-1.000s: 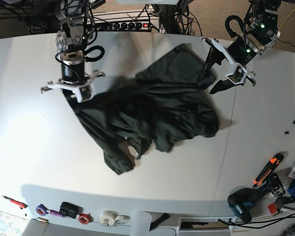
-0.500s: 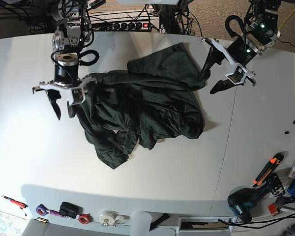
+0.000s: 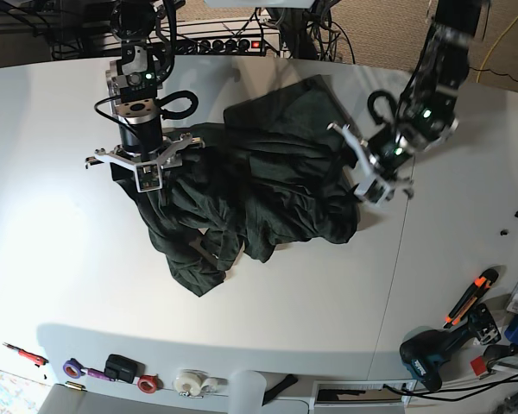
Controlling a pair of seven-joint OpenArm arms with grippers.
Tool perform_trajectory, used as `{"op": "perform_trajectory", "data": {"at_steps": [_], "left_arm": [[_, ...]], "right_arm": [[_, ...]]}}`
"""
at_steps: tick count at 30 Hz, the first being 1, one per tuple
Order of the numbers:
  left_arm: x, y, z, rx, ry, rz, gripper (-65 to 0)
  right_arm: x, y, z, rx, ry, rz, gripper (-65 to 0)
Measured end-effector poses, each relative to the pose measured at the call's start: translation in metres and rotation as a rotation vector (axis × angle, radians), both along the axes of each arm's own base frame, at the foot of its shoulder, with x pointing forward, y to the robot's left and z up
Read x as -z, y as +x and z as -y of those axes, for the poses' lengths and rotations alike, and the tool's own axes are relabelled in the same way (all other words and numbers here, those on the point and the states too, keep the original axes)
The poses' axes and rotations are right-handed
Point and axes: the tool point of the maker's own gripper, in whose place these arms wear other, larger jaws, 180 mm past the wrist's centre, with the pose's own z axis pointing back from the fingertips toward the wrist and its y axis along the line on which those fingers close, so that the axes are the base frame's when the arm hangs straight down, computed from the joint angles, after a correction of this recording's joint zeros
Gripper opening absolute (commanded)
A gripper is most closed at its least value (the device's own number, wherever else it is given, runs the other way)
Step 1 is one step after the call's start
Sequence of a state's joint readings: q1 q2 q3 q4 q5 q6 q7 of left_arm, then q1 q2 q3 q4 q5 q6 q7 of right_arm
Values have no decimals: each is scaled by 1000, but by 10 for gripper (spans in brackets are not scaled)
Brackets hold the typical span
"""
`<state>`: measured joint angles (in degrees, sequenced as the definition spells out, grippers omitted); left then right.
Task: Layout the t-shirt on the table in an organized manner, then fold the t-shirt properly
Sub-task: 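Grasp the shirt edge with the left gripper and drag it outward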
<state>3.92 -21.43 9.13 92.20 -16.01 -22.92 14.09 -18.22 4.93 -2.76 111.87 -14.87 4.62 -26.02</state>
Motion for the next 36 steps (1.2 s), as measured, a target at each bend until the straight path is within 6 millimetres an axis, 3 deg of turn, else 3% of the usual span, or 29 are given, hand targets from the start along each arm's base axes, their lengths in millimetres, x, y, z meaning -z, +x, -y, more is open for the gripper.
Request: {"op": "perform_trajectory", "data": {"at_steps": [3,6,9,16,18,21,23,26,31,36], "left_arm": [[-6,25,19,37,0,27,-365],[-14,44,38,72,-11,47,-365],[-10,58,51,100,16,23,-365],[23,80,76,151,19,-106,-371],[29,80,79,153,-22,-150,-444],[32,80,78,144,-74,-184,-650],[29,78,78,151,-105,-187,-650],[9,77,72,178,-220,-159,-650],[-41,103,29,98,-397,-69,-650],[-56,114,-6,0,-513,-92,-650]], "right_arm": [[16,-7,9,51,-3,-86,-409],[46,-18,18,94,-11,-195,-409],[78,-29,21,102,-12,-277,-410],[92,-24,24,101,-15,-259,-410],[92,-24,24,100,-16,-258,-410],[92,-24,24,100,-16,-257,-410],[92,-23,24,101,-15,-257,-410],[92,-23,25,98,-32,-257,-410],[91,-23,25,97,-38,-256,-410],[92,-22,25,96,-37,-255,-410]]}}
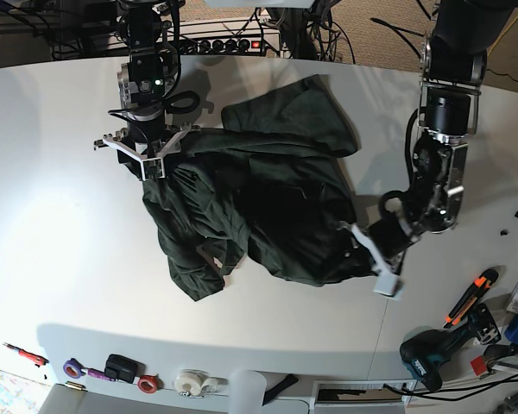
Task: Layout the t-shirt on the table in an organized manner, then fold the t-shirt properly
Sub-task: 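Grasp the shirt edge with the left gripper and drag it outward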
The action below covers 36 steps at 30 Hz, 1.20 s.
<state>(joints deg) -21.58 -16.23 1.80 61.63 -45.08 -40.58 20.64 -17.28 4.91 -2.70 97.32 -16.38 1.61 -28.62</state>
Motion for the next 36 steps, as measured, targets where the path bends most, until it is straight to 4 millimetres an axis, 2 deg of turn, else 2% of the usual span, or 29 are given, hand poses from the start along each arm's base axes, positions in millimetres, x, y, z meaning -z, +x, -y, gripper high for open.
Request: {"op": "perform_trajectory", "data": {"at_steps": [3,8,12,16,21,24,30,36], "left_arm": [[-9,6,-26,-50,-34,-12,-650],[-21,7,-46,-77,-107,-18,-650],[-34,10,-74,-113,-153,-33,-650],[-37,6,-73,-89,-204,-64,-650],[-38,6,-74,-94,-210,-65,-650],[-38,6,-74,-94,-209,-64,-650],[-28,6,-73,-94,-142,-75,-650],[-27,6,-73,-95,-137,-74,-650]], "right_arm": [[0,1,-1,-6,1,6,-410],[-1,1,-3,-14,10,13,-410],[-1,2,-3,-16,11,17,-409],[-4,5,-7,-41,17,48,-408],[-12,20,-5,-30,5,42,-366],[-33,27,-6,-39,-17,87,-365],[-106,42,-16,-71,-17,282,-365],[-140,39,-16,-52,-21,330,-365]]}}
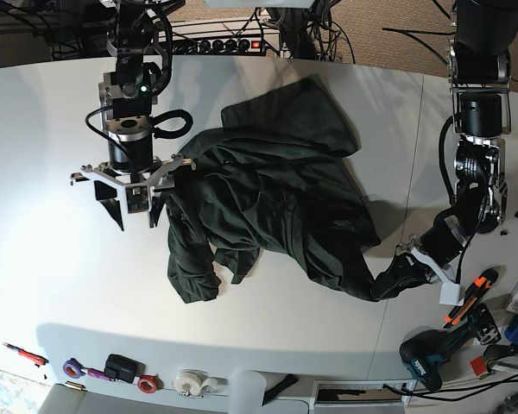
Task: Layout the t-shirt on the table in an organized manner, then fold the t-shirt properly
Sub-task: 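Grasp the shirt edge with the left gripper and drag it outward, then lift the shirt high with the right gripper and sweep it across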
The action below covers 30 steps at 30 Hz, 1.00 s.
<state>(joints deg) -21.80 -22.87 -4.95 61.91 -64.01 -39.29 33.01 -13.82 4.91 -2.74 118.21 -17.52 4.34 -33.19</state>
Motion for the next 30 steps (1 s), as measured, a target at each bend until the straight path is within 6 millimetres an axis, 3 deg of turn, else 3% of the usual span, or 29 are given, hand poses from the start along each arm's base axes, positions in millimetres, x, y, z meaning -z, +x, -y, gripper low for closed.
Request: {"op": "perform_trajectory", "data": {"at_steps": [4,8,12,19,25,30], "left_arm": [[4,-1,0,3,25,-6,-650],[10,-4,0,3,23,-18,-650],[16,-9,-2,-17,10,-22,-650],[17,-9,-3,-25,7,-19,-650],[12,-6,-3,-26,0,-6,-650],[11,-6,-3,-26,1,-5,-650]], "right_arm": [[-2,0,-10,-24,26,1,-365],[3,-3,-58,-154,46,-16,-365],[2,-9,-100,-272,-51,0,-365],[2,-14,-121,-333,-104,6,-365],[67,-26,-148,-484,-116,-171,-338],[112,-26,-151,-493,-119,-271,-299]]}}
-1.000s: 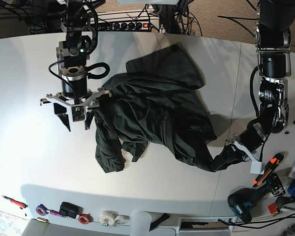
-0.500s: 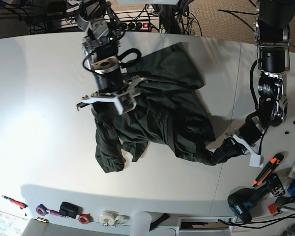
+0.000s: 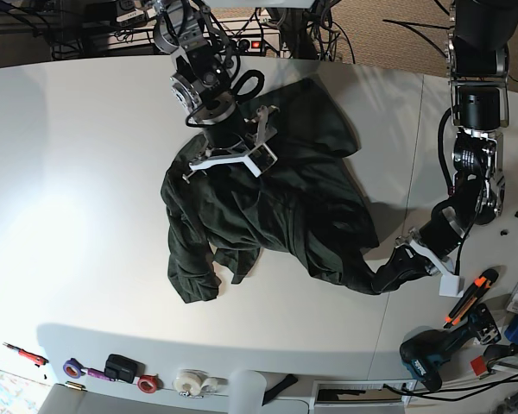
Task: Layout the t-shirt on the table in an organized manner, then fold the t-shirt properly
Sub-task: 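Lift the shirt high with the right gripper and sweep it across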
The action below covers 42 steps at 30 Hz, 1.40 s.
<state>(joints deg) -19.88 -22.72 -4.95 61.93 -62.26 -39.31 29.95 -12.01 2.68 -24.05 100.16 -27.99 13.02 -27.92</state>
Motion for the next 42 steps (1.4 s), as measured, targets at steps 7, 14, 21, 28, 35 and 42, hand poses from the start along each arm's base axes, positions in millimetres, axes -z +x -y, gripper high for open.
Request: {"op": "perform_trajectory", "data": {"at_steps": [7,14,21,28,35,42], "left_arm": [[0,0,0,0,0,0,-650],[0,0,0,0,1,-1,-650],[0,0,0,0,1,0,-650],[-10,5,-7,-45,-32,46,-650],[-53,28,-32,-99,-15,149,-650],[-111,51,-69,-147,93,277,-650]], "right_arm": [[6,29,-7,5,-6,1,-299],[-9,43,-19,-1,29,39,-304],[-6,42,-18,4,20,21,-650],[-38,75,1,97,-28,162,-650],[-108,128,10,165,-12,342,-650],[-183,165,3,237,169,465,-650]]}}
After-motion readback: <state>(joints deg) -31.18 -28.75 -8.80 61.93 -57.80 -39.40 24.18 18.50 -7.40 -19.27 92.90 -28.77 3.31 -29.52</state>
